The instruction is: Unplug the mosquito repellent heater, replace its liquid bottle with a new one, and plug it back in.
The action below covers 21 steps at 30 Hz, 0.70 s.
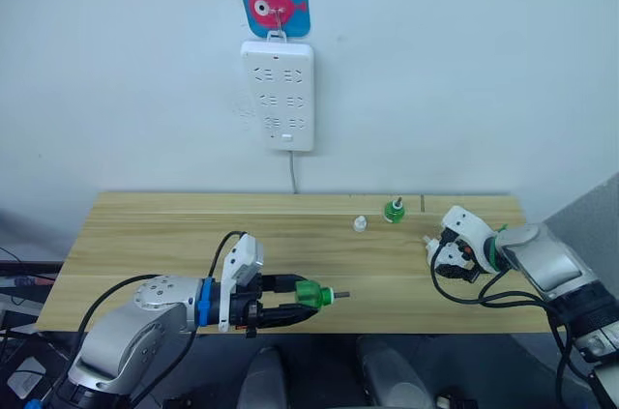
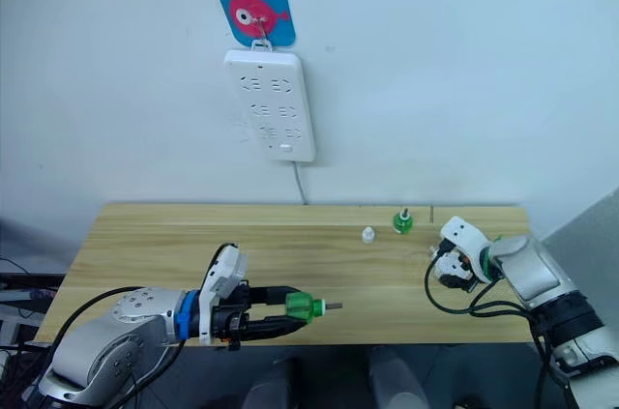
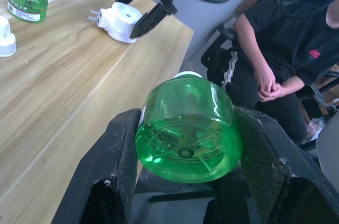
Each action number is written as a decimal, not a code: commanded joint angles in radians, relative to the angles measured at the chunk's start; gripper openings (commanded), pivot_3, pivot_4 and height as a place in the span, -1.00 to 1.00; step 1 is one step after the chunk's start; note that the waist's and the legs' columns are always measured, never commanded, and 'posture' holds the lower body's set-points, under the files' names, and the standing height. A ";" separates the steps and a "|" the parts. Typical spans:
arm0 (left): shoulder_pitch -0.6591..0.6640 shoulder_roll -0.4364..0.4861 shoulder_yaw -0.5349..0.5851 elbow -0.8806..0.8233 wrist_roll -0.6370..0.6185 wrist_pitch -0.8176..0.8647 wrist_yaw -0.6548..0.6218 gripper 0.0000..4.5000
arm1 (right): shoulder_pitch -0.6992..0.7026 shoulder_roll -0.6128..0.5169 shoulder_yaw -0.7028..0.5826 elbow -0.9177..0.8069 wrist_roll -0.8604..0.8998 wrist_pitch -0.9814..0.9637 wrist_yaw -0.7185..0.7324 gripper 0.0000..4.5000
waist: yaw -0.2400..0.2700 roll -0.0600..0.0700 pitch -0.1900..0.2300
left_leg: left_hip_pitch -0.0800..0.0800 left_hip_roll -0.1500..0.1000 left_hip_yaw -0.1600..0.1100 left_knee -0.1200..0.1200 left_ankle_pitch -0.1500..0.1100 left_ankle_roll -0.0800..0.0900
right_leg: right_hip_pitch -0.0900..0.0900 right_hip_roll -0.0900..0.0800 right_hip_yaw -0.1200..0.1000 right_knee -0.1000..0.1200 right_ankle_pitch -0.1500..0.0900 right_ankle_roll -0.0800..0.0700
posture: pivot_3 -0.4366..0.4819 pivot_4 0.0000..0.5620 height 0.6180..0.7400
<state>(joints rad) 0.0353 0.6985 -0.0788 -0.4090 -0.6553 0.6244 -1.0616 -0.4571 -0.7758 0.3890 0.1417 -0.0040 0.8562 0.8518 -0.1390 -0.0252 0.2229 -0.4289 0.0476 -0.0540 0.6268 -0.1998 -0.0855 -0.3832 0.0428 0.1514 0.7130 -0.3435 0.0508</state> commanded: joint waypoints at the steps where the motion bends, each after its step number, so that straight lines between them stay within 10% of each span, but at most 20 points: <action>1: -0.004 -0.017 -0.017 -0.016 0.005 -0.019 0.002 0.05 | -0.051 0.002 0.029 0.046 -0.046 0.007 0.008 1.00 | 0.000 -0.001 0.001 | 0.000 0.000 0.000 0.000 0.000 0.000 | 0.000 0.000 0.000 0.000 0.000 0.000 | -0.31 -0.25 1.00; 12: 0.003 -0.048 -0.033 -0.008 0.019 -0.043 0.021 0.05 | -0.110 0.054 0.040 0.136 -0.064 0.046 0.029 1.00 | 0.001 -0.001 0.001 | 0.000 0.000 -0.001 0.000 0.000 0.000 | 0.000 0.000 -0.001 0.000 0.000 0.000 | -0.27 -0.28 1.00; 18: 0.001 -0.048 -0.032 0.000 0.021 -0.049 0.019 0.05 | -0.110 0.053 0.032 0.139 -0.064 0.044 0.029 0.32 | 0.000 -0.001 0.001 | 0.000 0.000 0.000 0.000 0.000 0.000 | 0.000 0.000 -0.001 0.000 0.000 0.000 | -0.29 -0.30 1.00; 21: -0.003 -0.048 -0.035 0.006 0.023 -0.051 0.015 0.05 | -0.107 0.044 0.023 0.120 -0.058 0.043 0.035 0.33 | 0.000 -0.001 0.001 | 0.000 0.000 -0.001 0.000 0.000 0.000 | 0.000 0.000 -0.001 0.000 0.000 0.000 | -0.30 -0.32 1.00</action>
<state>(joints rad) 0.0333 0.6579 -0.1128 -0.3910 -0.6335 0.5980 -1.0373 -0.5530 -0.7172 0.4361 0.2830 -0.0603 0.9006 0.8746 -0.1386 -0.0266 0.2243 -0.4291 0.0474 -0.0546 0.6272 -0.1998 -0.0854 -0.3830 0.0425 0.1506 0.7131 -0.3431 0.0511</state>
